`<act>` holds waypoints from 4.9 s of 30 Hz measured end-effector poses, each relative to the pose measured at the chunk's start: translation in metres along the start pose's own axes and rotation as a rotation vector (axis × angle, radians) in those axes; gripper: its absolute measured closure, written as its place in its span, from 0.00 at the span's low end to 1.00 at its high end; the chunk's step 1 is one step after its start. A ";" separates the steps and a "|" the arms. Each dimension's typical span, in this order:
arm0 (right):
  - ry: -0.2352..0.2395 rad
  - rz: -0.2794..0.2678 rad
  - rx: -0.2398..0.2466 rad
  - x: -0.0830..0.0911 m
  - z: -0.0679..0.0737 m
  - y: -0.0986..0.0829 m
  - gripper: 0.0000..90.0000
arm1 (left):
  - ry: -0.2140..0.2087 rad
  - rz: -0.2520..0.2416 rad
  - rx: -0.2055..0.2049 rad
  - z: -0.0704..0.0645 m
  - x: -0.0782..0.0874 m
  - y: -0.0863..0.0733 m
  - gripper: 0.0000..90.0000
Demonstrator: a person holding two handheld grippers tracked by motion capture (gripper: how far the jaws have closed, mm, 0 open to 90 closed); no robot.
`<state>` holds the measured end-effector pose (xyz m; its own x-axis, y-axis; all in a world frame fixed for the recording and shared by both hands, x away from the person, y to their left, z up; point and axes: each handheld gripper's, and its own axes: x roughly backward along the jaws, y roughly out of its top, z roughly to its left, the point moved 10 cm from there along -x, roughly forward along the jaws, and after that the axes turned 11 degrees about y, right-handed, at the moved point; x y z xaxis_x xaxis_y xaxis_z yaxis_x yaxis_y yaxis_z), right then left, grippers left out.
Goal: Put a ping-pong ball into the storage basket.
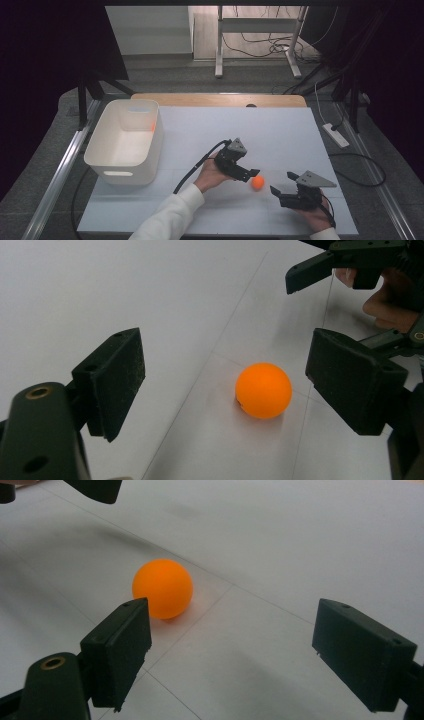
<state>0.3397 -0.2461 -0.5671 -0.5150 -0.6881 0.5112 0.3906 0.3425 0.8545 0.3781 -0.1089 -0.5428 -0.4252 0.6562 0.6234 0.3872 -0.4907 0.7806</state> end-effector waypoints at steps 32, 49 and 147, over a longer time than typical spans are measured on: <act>-0.035 -0.015 -0.014 0.006 -0.008 0.000 0.18 | -0.033 0.109 -0.068 -0.021 -0.035 -0.020 0.16; -0.035 -0.006 -0.013 0.004 -0.007 -0.002 0.18 | -0.065 0.165 -0.124 -0.028 -0.044 -0.031 0.19; -0.042 0.008 0.003 0.003 -0.006 -0.003 0.18 | 0.083 -0.110 0.002 0.014 0.053 0.016 0.56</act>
<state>0.3415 -0.2535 -0.5688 -0.5436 -0.6576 0.5217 0.3930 0.3498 0.8504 0.3732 -0.0738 -0.4982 -0.5312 0.6561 0.5360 0.3364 -0.4174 0.8442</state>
